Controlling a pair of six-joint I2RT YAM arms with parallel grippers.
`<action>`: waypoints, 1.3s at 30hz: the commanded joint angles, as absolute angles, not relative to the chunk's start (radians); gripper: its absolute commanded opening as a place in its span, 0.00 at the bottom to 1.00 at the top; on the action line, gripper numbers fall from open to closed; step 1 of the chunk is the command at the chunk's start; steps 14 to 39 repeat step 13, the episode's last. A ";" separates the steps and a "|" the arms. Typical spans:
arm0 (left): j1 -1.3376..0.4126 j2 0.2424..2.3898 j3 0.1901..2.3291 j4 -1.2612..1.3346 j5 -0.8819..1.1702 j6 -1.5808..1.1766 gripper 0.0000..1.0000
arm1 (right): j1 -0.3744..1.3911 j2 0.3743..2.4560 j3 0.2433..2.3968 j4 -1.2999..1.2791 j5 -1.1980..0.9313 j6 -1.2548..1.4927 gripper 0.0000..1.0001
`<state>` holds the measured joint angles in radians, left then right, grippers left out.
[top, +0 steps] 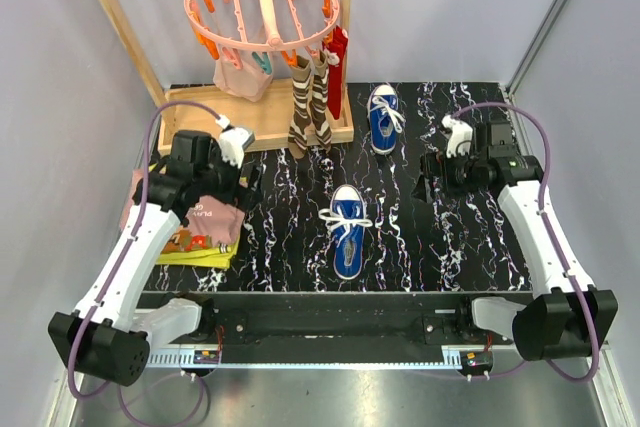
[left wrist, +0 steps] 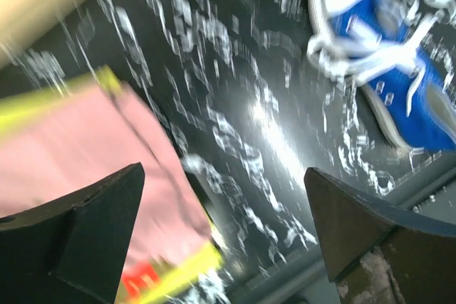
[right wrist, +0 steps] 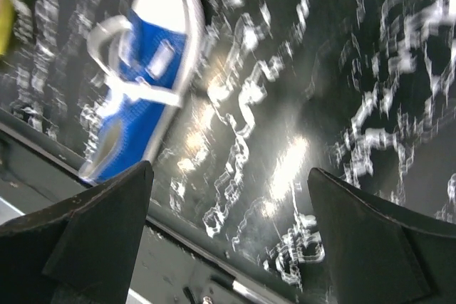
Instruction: Tie the shoes
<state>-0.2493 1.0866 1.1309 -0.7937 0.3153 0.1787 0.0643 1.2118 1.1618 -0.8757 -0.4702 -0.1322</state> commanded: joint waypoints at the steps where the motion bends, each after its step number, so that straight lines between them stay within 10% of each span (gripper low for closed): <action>1: -0.207 0.996 1.026 -0.845 0.259 0.078 0.99 | 0.055 1.164 1.089 -0.924 -0.339 -0.164 1.00; 39: -0.186 0.968 0.965 -0.825 0.138 0.026 0.99 | 0.040 1.152 1.086 -0.927 -0.328 -0.164 1.00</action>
